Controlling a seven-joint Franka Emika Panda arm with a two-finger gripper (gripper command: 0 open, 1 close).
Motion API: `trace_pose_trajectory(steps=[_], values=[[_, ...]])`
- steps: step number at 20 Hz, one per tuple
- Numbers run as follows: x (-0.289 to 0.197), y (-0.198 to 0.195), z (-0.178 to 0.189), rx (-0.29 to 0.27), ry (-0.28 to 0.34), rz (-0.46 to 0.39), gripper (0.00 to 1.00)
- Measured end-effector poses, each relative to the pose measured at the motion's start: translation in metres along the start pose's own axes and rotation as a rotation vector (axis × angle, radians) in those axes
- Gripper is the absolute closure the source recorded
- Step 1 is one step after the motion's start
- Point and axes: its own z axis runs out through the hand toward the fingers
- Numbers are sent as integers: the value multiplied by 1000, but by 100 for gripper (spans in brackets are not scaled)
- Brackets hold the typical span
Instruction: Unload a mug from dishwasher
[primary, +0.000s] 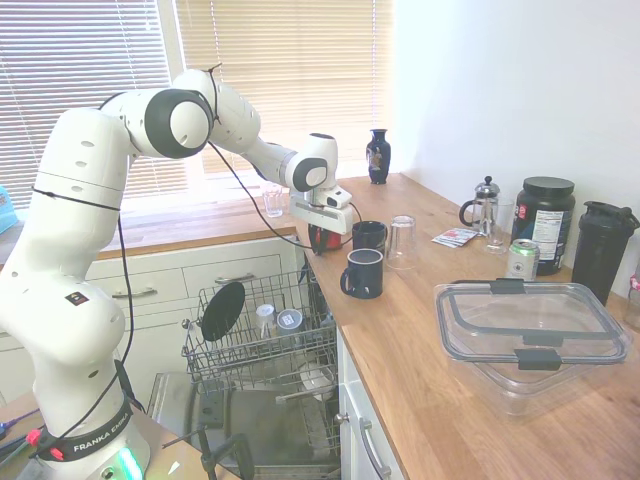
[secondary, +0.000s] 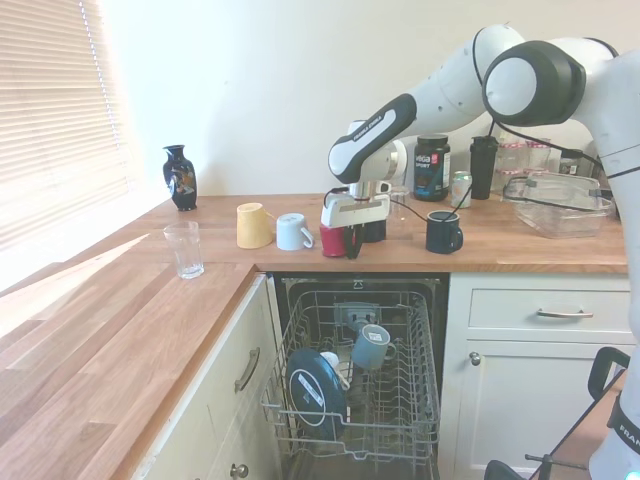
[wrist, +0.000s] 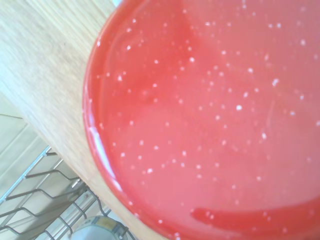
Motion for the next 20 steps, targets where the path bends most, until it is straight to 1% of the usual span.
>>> trace_pose_trajectory(steps=[16, 18, 20], values=[[-8, -8, -3, -6, 0, -6, 0], [-12, -3, -11, -8, 6, -6, 0], [-21, 3, -31, 3, 19, -8, 0]])
